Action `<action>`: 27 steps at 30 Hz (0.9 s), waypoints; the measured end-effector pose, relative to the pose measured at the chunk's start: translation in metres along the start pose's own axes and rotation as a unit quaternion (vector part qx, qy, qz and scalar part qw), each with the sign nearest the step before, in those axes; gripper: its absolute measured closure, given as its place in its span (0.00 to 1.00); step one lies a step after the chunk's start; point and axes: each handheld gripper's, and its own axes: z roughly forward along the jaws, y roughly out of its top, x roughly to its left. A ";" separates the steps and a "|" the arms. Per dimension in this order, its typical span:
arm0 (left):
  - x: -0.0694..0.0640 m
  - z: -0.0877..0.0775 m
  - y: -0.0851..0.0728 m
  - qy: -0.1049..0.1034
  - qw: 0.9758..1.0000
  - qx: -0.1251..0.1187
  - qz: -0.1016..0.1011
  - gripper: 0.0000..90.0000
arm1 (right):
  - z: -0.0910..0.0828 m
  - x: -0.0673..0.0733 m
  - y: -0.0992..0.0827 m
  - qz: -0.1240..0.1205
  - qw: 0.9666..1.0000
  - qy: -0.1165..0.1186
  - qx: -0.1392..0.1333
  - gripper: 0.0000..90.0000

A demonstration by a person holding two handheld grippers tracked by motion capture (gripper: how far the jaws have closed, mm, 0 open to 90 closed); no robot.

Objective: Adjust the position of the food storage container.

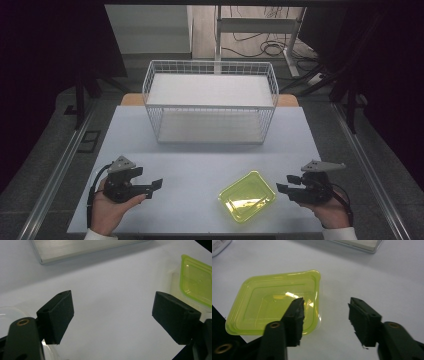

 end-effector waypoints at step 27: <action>-0.002 0.005 0.000 0.000 1.000 0.007 0.007 0.19 | 0.031 0.056 -0.031 -0.118 0.975 0.096 0.163 0.99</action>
